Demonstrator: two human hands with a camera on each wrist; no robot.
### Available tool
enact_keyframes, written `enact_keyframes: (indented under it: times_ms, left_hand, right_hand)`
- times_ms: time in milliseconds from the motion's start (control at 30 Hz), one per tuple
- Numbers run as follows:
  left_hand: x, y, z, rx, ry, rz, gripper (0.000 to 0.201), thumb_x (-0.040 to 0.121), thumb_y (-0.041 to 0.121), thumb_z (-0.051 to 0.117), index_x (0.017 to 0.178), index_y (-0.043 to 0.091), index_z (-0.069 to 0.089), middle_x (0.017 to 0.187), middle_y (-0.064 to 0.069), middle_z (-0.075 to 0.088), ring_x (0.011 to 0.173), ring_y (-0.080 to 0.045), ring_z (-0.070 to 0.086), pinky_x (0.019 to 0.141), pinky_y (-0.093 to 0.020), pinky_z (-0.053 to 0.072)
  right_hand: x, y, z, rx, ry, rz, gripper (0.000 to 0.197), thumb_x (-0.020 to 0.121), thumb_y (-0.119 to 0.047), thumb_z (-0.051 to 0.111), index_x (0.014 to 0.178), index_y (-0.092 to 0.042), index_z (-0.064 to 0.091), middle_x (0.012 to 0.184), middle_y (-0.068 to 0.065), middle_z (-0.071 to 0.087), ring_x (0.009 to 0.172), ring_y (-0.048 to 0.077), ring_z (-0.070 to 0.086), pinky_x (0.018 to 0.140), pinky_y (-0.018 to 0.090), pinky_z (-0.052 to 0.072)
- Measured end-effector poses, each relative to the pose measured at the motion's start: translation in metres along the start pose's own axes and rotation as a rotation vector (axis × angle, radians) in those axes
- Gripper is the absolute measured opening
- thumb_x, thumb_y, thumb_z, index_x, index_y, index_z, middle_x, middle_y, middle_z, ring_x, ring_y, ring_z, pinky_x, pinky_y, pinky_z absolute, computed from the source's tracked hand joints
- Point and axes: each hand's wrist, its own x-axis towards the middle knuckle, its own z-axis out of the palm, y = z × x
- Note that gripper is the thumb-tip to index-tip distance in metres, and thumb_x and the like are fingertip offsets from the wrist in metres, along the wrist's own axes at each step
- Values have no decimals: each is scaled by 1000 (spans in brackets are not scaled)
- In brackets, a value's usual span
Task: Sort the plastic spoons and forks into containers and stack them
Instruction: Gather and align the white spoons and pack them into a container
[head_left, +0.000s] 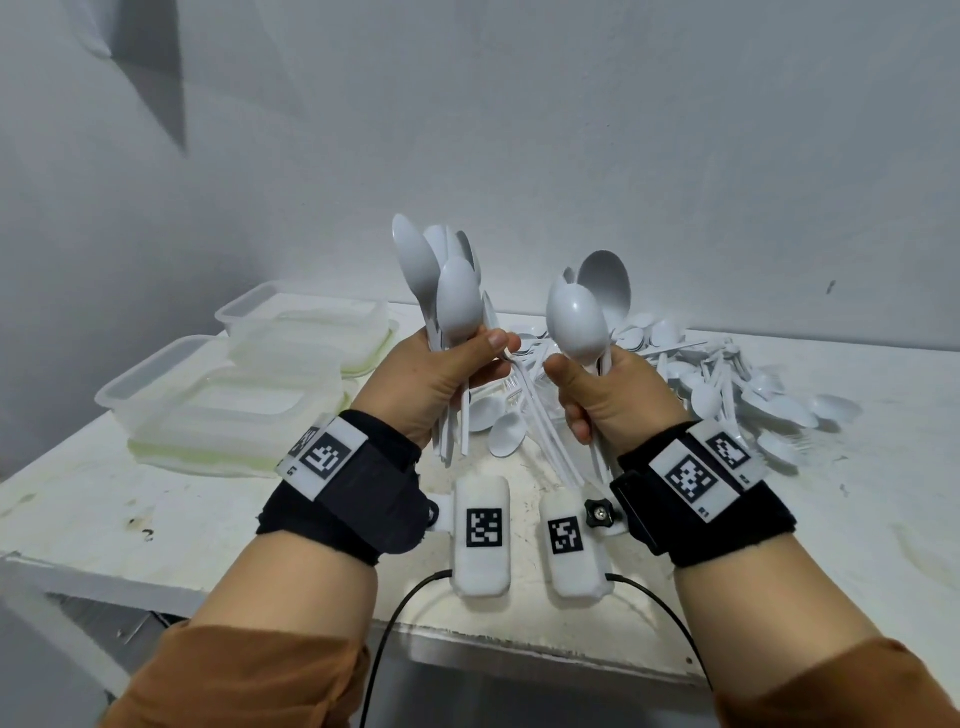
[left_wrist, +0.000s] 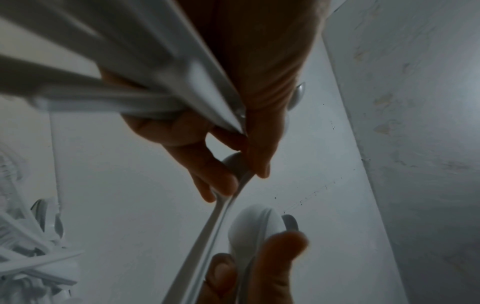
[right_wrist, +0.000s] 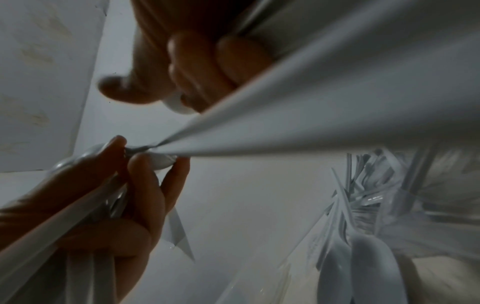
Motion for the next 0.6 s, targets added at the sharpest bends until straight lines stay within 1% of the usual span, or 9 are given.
enact_keyframes:
  times_ms: [67,100,133,167,233,300,367,500,600]
  left_hand:
    - [-1,1,1,-4,0,0,7,86,12,63,81,10,67,88,-2,73,72,-7,68,57,-11,49]
    - [-2,2,1,-2,3,0,8,86,12,62,80,10,67,87,-1,73,70,-6,67,54,-10,47]
    - [-2,2,1,-1,5,0,9,86,11,62,79,11,66,87,-1,73,68,-5,67,52,-9,46]
    - [-3,2,1,-4,6,-2,9,87,11,62,78,11,66,87,-1,73,68,-5,67,51,-9,45]
    - [-3,2,2,-8,6,-4,10,87,11,62,78,11,66,85,-1,73,67,-5,67,51,-9,45]
    - [-3,3,2,-5,8,-3,9,86,11,62,78,11,66,84,0,73,67,-4,67,51,-9,45]
    - [-3,3,3,-9,7,-4,8,86,11,63,78,11,66,81,1,73,67,-4,67,51,-9,45]
    - [-2,2,3,-6,20,-7,5,85,11,63,81,9,63,75,1,71,65,-3,67,49,-8,44]
    - [-1,0,2,-14,16,-7,8,85,11,63,89,4,63,82,-5,69,67,-5,67,52,-9,46]
  right_hand:
    - [0,1,1,1,-38,-15,69,43,-70,69,71,-12,44,42,-5,39,31,8,30,33,16,24]
    - [1,1,2,15,-60,-14,80,35,-82,63,71,-13,44,41,-6,38,31,8,29,34,16,24]
    - [1,2,2,26,-80,-4,87,32,-90,54,71,-13,45,41,-6,38,30,8,28,35,16,23]
    - [1,2,2,26,-95,13,89,35,-94,42,71,-13,47,42,-6,38,31,8,28,36,16,23]
    - [1,1,2,-7,-100,42,84,50,-89,23,70,-13,51,44,-4,38,34,10,28,41,19,24]
    - [0,0,1,-56,-91,40,77,62,-80,17,70,-12,52,45,-2,39,35,12,29,43,21,24]
    - [0,0,1,-69,-85,29,72,66,-77,22,71,-12,52,47,-2,40,37,12,30,44,23,24]
    - [-2,-6,4,-19,-62,30,58,67,-69,41,81,-14,54,53,-2,45,40,10,32,43,22,26]
    - [-3,-7,4,-51,-17,-14,42,74,-55,54,83,-13,54,58,-2,47,43,9,37,42,19,33]
